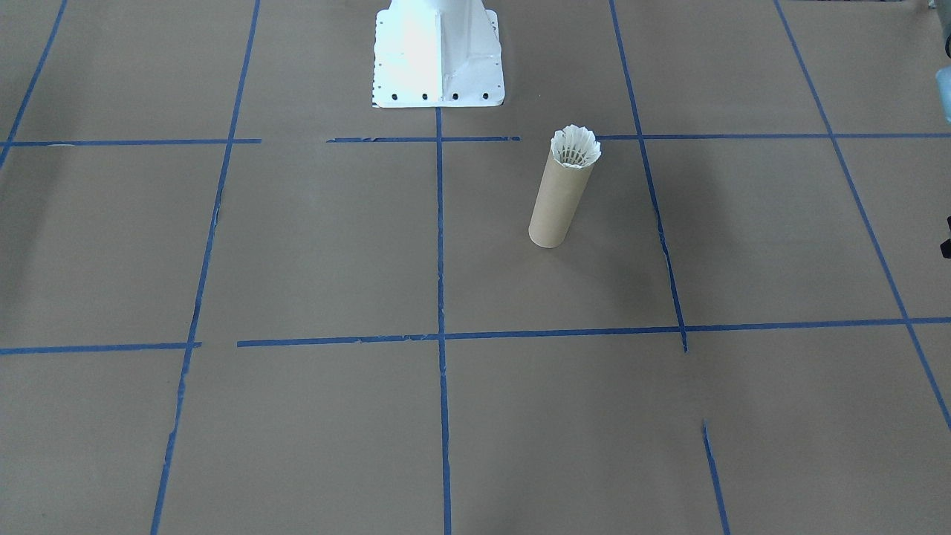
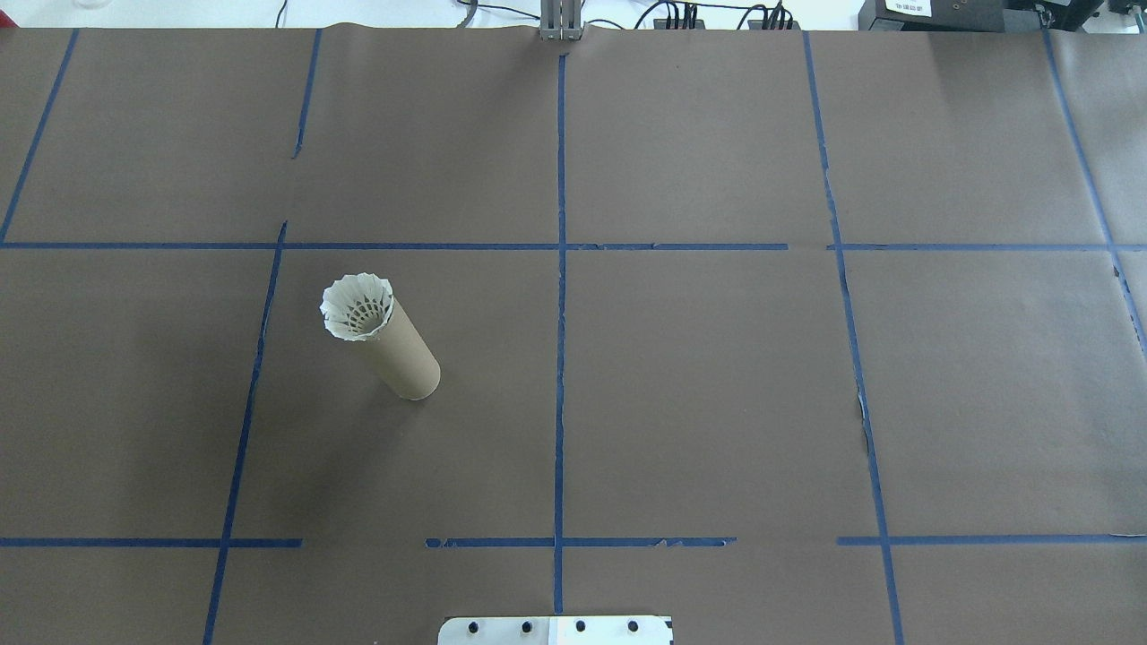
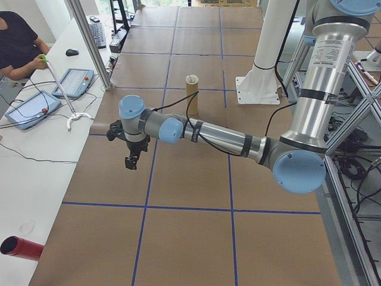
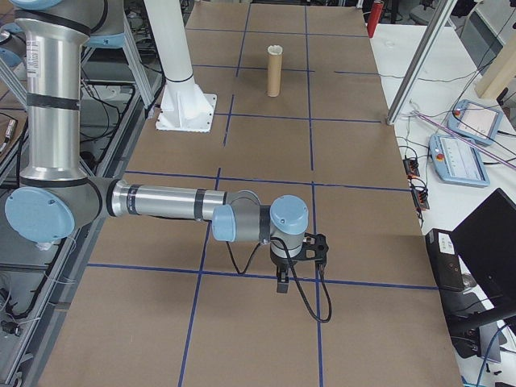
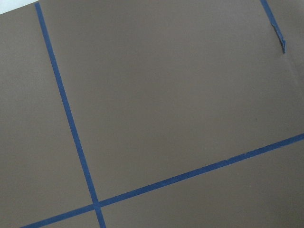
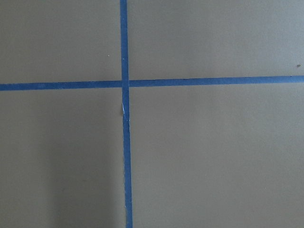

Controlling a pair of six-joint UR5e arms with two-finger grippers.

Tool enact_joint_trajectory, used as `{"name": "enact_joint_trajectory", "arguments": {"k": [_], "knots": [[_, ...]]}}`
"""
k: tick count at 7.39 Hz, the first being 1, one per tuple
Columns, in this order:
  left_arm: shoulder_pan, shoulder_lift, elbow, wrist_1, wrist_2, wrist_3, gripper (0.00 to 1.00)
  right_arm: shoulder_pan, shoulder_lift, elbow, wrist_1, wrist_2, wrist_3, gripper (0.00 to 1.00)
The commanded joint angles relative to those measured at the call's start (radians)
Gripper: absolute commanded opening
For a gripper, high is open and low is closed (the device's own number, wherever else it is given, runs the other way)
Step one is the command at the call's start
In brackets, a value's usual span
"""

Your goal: Collect badminton balls into bucket

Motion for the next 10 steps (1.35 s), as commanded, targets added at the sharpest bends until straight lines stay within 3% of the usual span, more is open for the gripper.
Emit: {"name": "enact_joint_trajectory", "arguments": {"k": [1, 4, 7, 10], "knots": [[-0.074, 0.094, 0.002, 0.018, 0.001, 0.002, 1.00, 0.000, 0.000, 0.001, 0.000, 0.000, 0.000, 1.00], [-0.114, 0.119, -0.013, 0.180, 0.001, 0.002, 1.00, 0.000, 0.000, -0.001, 0.000, 0.000, 0.000, 1.00], [-0.161, 0.113, -0.013, 0.237, 0.005, 0.184, 1.00, 0.000, 0.000, 0.001, 0.000, 0.000, 0.000, 1.00], [-0.161, 0.098, -0.004, 0.276, 0.001, 0.195, 1.00, 0.000, 0.000, 0.001, 0.000, 0.000, 0.000, 1.00]]}}
